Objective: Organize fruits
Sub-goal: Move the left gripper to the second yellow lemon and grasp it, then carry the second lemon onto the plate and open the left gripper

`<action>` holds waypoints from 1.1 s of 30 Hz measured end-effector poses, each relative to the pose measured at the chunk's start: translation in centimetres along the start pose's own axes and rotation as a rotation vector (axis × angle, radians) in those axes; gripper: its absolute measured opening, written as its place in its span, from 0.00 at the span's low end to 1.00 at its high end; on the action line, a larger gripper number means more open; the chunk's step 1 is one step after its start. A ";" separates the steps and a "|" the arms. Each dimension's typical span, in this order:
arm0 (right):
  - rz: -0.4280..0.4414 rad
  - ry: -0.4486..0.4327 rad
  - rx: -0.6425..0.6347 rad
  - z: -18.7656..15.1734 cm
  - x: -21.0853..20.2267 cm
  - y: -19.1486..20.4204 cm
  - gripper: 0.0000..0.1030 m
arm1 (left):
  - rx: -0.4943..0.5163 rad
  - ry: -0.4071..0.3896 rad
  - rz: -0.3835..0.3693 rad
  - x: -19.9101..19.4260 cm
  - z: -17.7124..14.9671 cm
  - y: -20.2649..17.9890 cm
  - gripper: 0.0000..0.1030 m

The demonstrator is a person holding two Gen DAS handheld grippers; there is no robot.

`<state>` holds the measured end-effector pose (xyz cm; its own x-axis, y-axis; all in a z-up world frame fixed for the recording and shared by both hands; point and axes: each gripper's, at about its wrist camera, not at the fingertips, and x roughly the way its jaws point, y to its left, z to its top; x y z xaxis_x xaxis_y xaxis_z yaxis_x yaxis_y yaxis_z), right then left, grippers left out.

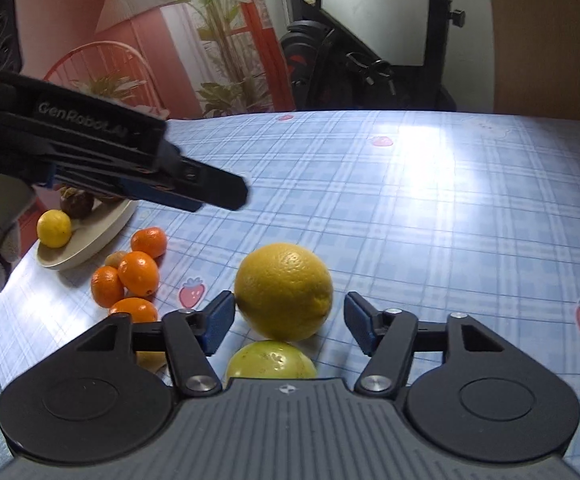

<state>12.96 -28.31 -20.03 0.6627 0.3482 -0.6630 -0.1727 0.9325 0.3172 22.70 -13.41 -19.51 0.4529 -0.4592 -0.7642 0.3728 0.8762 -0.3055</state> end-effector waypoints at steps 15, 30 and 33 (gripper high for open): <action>0.018 -0.045 -0.010 1.4 1.1 -0.2 0.56 | -0.045 0.101 -0.078 4.1 0.7 -0.5 0.49; 0.035 -0.019 0.038 1.3 2.4 -1.0 0.62 | -0.052 0.093 -0.065 4.2 1.8 0.3 0.50; 0.043 -0.028 0.040 1.4 2.6 -1.0 0.62 | -0.053 0.091 -0.070 4.4 1.9 0.5 0.50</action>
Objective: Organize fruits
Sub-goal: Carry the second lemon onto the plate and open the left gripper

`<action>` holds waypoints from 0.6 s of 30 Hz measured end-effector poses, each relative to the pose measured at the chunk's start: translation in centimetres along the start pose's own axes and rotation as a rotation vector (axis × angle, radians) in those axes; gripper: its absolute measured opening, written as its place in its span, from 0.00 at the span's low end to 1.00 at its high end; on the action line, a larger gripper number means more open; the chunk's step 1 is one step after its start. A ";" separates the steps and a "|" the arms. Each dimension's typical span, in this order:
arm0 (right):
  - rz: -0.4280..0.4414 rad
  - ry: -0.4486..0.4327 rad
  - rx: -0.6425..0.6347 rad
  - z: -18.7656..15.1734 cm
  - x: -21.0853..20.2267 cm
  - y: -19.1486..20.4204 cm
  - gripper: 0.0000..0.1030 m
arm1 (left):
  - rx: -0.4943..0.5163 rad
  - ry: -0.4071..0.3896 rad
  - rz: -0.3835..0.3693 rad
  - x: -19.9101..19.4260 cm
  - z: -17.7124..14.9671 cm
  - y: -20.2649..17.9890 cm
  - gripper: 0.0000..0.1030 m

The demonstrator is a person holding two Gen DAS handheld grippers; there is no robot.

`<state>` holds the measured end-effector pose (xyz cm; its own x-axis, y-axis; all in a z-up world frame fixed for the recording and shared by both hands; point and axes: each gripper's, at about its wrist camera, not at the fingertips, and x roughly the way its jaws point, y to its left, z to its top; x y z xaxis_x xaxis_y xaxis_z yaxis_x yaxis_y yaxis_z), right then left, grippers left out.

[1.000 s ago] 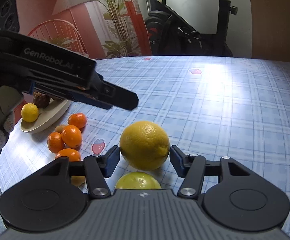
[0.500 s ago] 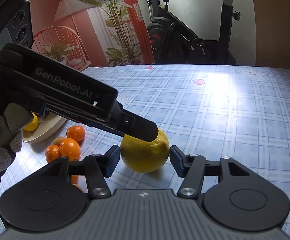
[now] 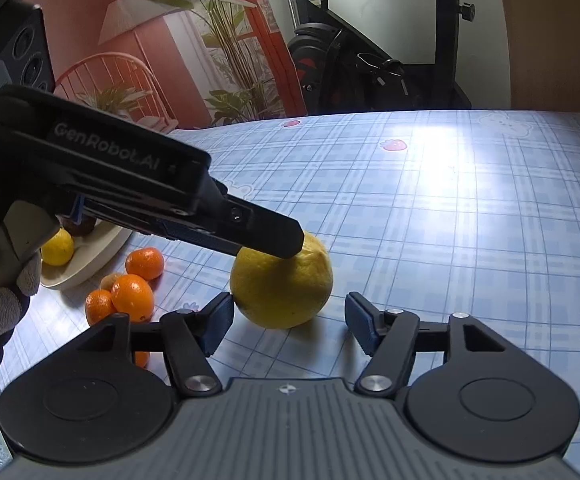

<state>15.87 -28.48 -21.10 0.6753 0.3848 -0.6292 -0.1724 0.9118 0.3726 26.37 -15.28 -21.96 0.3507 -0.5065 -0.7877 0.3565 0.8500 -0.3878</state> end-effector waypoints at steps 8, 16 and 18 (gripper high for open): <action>0.004 -0.012 0.008 0.0 0.0 0.4 0.57 | 0.001 -0.002 -0.015 0.0 -0.4 0.1 0.49; 0.018 0.012 -0.009 1.1 0.6 1.8 0.57 | -0.021 -0.011 -0.017 -1.3 -0.6 1.4 0.49; 0.025 0.013 -0.026 1.5 0.7 2.7 0.56 | -0.029 -0.022 -0.015 -2.3 -0.7 2.0 0.49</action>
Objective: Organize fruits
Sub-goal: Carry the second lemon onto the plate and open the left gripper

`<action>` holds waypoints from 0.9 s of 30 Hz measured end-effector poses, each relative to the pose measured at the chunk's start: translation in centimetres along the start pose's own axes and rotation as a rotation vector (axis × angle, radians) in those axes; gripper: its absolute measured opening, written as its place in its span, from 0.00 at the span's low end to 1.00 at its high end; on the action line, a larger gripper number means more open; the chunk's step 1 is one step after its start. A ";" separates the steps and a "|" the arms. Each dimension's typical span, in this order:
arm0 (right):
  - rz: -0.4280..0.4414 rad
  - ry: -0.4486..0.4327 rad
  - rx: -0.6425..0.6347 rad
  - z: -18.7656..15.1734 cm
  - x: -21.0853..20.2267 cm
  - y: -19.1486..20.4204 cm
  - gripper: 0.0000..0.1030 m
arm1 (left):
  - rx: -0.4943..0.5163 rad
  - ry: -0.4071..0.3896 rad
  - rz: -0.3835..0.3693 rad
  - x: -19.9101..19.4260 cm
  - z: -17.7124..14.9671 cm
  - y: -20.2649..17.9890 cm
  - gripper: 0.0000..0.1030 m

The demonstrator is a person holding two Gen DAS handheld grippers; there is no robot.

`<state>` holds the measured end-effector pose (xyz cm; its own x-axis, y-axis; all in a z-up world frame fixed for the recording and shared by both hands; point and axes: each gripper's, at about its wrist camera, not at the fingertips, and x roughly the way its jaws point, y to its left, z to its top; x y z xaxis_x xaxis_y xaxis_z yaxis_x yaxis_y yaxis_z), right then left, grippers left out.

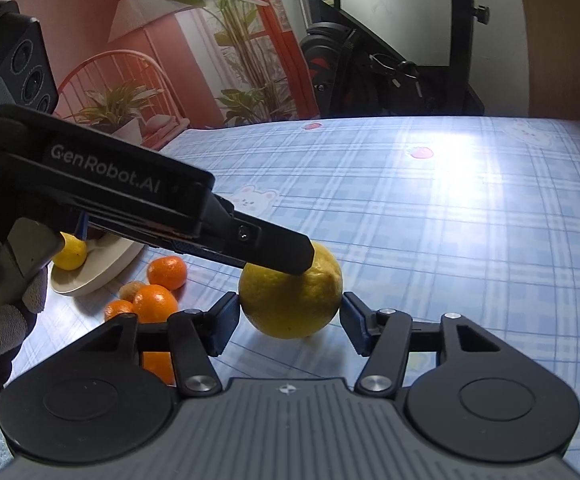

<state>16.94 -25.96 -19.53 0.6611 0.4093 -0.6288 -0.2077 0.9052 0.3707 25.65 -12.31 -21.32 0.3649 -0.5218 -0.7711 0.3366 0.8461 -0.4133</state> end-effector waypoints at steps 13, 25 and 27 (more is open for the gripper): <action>0.097 0.057 -0.231 3.0 4.9 10.0 0.56 | -0.127 -0.150 0.077 -8.6 -2.1 7.5 0.49; 0.176 0.145 -0.404 5.0 13.6 19.4 0.56 | -0.265 -0.217 0.172 -13.8 -1.9 17.2 0.50; 0.182 0.161 -0.425 5.2 14.8 20.3 0.56 | -0.299 -0.224 0.173 -14.2 -2.0 18.4 0.50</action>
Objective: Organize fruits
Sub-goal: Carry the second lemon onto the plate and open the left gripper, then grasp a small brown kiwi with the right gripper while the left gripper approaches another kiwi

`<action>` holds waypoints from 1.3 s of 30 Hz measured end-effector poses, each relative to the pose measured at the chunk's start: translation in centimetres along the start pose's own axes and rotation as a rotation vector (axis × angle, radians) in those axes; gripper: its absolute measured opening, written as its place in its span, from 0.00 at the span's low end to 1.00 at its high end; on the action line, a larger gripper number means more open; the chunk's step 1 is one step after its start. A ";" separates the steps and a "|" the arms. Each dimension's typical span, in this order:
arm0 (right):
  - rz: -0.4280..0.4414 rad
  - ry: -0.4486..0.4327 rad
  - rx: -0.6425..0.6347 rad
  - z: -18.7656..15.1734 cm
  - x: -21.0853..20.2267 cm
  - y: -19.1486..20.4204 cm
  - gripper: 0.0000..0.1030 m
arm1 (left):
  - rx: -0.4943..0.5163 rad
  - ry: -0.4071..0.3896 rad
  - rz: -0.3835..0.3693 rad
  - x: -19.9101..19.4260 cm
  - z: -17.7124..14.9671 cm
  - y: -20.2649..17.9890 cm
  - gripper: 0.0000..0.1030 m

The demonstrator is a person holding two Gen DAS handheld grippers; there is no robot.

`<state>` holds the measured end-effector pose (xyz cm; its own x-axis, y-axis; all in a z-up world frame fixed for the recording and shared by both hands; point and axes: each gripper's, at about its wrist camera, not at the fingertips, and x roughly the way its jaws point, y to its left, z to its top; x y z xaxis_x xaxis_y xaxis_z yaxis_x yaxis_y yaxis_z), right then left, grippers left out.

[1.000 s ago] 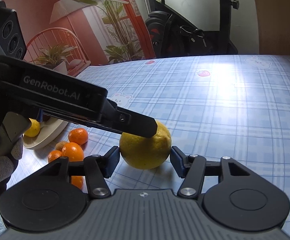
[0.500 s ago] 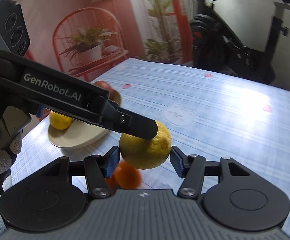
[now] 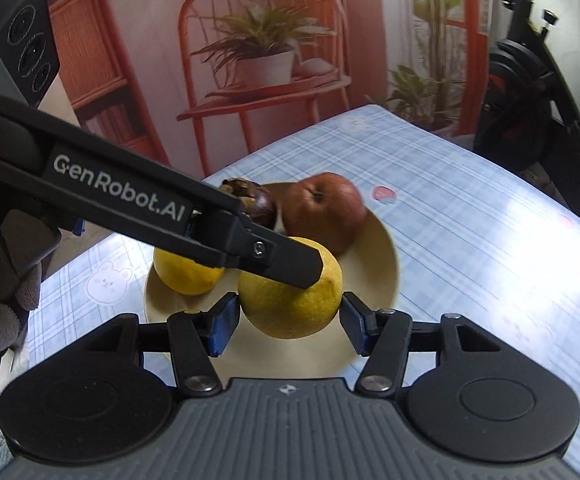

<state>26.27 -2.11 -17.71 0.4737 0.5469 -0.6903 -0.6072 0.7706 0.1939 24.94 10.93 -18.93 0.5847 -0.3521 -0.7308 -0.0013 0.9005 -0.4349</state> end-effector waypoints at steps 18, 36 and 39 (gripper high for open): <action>-0.017 0.056 -0.143 2.1 4.2 2.2 0.57 | -0.115 -0.072 -0.032 -1.4 0.1 4.1 0.50; -0.164 -0.053 -0.013 -1.4 -5.3 -0.8 0.63 | -0.014 -0.139 -0.006 -6.0 -1.4 -0.5 0.50; -0.218 -0.086 0.063 -3.7 -8.7 -2.5 0.63 | 0.042 -0.150 -0.023 -6.1 -1.8 -2.8 0.50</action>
<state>21.31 -10.05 -14.74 0.6436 0.3889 -0.6592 -0.4444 0.8911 0.0918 19.86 10.11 -14.20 0.6990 -0.3338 -0.6324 0.0461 0.9036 -0.4260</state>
